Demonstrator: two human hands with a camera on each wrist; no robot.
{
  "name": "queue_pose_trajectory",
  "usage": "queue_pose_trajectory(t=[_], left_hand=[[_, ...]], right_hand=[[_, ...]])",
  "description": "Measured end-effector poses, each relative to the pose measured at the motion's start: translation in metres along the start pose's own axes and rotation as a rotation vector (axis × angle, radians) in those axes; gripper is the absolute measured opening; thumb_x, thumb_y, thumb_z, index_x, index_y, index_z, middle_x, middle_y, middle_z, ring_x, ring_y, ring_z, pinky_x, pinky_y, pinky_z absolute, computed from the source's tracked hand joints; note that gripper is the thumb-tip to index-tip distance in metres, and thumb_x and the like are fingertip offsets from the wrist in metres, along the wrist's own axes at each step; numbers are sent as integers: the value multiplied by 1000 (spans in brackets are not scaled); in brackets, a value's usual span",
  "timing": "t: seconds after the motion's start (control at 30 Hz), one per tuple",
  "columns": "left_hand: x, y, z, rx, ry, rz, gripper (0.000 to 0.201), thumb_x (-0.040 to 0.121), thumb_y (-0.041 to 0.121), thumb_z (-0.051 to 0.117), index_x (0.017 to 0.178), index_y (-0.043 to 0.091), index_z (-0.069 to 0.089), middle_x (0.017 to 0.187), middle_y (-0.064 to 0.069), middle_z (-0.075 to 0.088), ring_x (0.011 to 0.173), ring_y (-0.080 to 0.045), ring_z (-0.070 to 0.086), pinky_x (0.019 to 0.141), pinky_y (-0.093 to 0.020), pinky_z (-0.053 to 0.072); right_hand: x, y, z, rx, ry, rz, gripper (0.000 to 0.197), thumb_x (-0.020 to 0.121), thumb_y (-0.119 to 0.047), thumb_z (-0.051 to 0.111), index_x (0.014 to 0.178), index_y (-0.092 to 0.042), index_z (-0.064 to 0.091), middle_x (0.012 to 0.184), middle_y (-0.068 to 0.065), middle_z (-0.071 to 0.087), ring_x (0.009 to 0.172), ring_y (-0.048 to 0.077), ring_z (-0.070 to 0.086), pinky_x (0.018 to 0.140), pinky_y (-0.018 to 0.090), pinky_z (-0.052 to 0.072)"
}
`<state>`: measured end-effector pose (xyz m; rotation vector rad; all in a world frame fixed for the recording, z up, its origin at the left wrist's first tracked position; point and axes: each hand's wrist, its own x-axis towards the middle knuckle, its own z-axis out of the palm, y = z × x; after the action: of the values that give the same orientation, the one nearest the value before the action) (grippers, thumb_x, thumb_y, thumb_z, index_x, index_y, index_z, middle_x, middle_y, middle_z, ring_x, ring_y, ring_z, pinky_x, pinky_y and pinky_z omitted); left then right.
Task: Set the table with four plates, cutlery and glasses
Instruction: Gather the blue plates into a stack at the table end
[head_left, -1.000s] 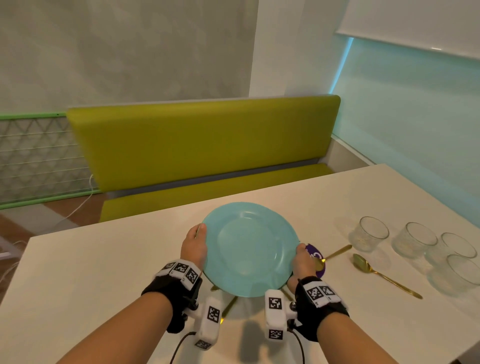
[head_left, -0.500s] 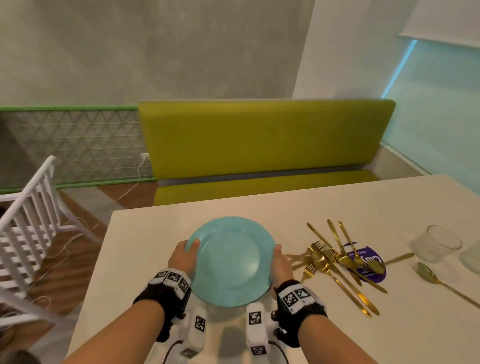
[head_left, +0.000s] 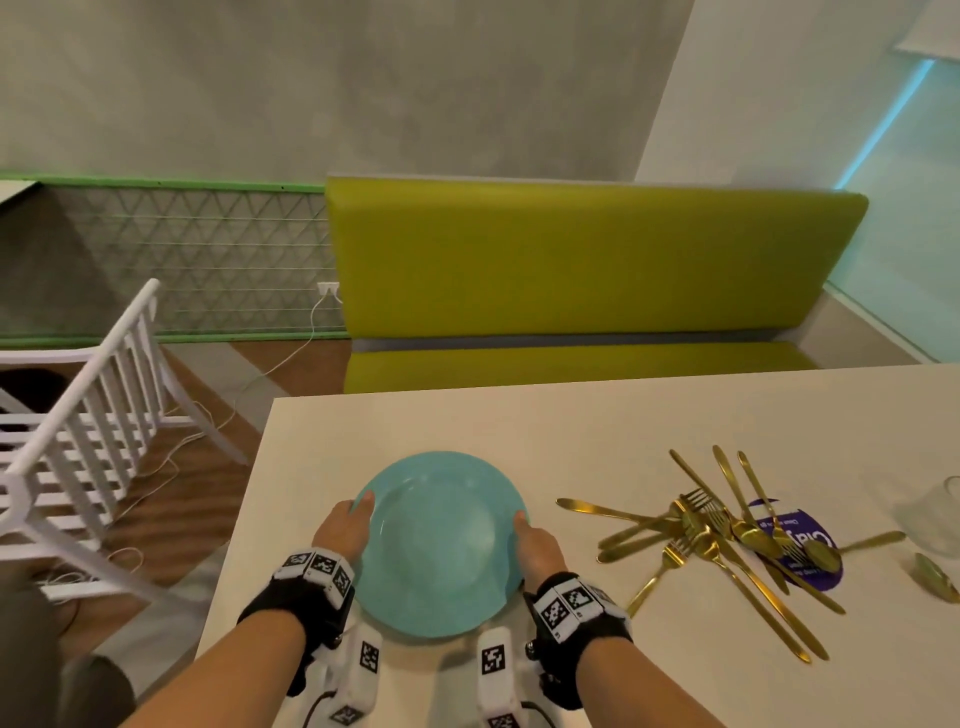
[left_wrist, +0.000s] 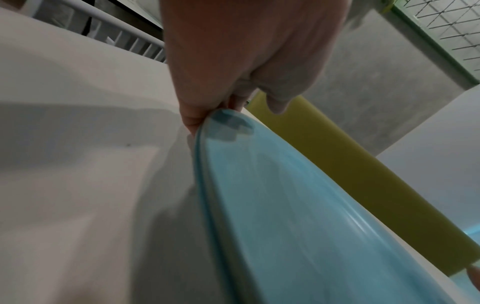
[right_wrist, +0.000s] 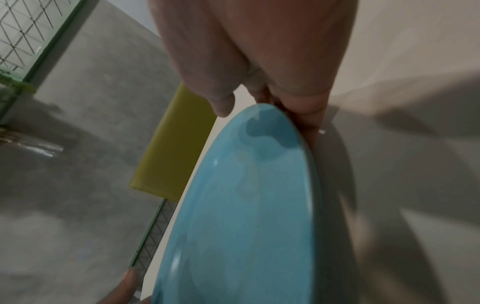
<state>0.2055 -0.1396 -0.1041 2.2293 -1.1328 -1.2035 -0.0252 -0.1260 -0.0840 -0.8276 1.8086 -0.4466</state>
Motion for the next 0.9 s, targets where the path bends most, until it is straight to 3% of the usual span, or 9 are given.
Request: queue_pose_trajectory(t=[0.2, 0.4, 0.67, 0.9], left_hand=[[24, 4, -24, 10, 30, -52, 69, 99, 48, 23, 129, -7, 50, 137, -27, 48, 129, -36, 46, 105, -37, 33], [46, 7, -46, -76, 124, -104, 69, 97, 50, 29, 135, -6, 45, 142, -25, 44, 133, -38, 40, 111, -40, 29], [68, 12, -67, -160, 189, -140, 72, 97, 53, 26, 132, -6, 47, 139, -26, 47, 128, -39, 45, 109, -41, 32], [76, 15, -72, -184, 198, -150, 74, 97, 54, 24, 132, -7, 47, 138, -26, 48, 128, -38, 45, 109, -40, 31]], right_hand=[[9, -21, 18, -5, -11, -51, 60, 98, -46, 35, 123, 5, 56, 128, 19, 58, 117, 33, 55, 98, 34, 43], [18, -50, 35, -51, -9, -111, 61, 98, -48, 34, 120, 4, 58, 126, 21, 58, 117, 33, 54, 100, 35, 41], [26, -74, 59, 90, -57, -141, 64, 94, -54, 37, 119, 0, 60, 128, 19, 59, 119, 34, 54, 105, 44, 39], [32, -82, 65, 130, -72, -138, 68, 93, -57, 36, 125, -1, 58, 131, 17, 57, 122, 32, 52, 107, 43, 38]])
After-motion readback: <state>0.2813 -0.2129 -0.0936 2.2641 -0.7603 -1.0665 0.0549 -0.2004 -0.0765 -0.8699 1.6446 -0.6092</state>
